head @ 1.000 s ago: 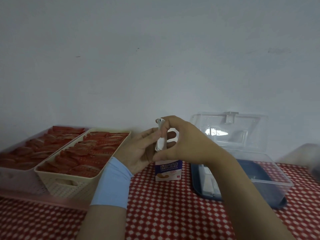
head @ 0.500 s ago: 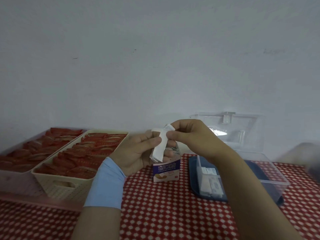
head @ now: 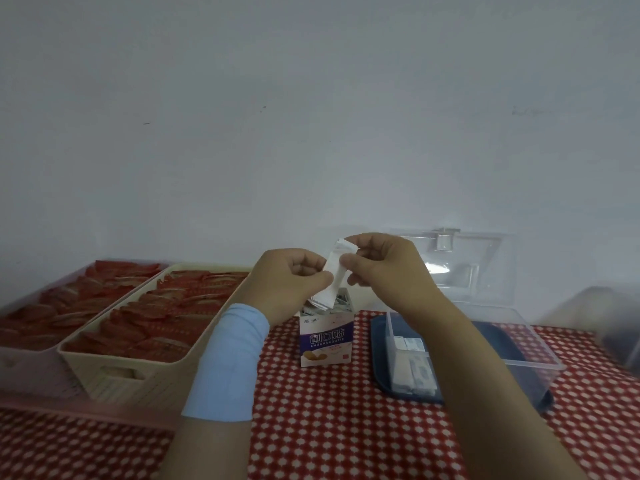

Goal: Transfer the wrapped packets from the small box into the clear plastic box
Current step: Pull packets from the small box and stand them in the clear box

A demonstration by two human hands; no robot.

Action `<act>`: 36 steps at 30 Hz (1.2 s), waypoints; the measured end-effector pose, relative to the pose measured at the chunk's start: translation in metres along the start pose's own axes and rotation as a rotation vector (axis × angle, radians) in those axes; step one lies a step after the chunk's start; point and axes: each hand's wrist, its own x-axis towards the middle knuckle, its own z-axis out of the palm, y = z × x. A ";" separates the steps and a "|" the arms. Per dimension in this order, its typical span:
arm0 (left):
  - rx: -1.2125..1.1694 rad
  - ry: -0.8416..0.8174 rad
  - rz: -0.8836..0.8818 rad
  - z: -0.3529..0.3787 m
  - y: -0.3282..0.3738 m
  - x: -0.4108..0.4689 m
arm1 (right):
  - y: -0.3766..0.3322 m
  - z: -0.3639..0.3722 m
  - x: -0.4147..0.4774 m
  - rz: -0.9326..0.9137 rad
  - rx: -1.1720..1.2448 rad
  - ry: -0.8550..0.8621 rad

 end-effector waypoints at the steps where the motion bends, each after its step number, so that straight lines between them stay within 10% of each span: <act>1: 0.005 0.000 0.002 0.002 0.000 0.000 | 0.000 -0.001 -0.003 0.032 0.041 -0.012; 12: -0.129 0.055 0.034 0.073 0.012 -0.001 | 0.013 -0.052 -0.020 0.148 -0.033 0.027; 20: 0.332 -0.058 -0.019 0.100 0.014 -0.006 | 0.039 -0.096 -0.027 0.258 -0.295 0.096; 36: 0.585 -0.237 -0.102 0.118 0.005 -0.011 | 0.082 -0.098 -0.016 0.812 -0.784 -0.307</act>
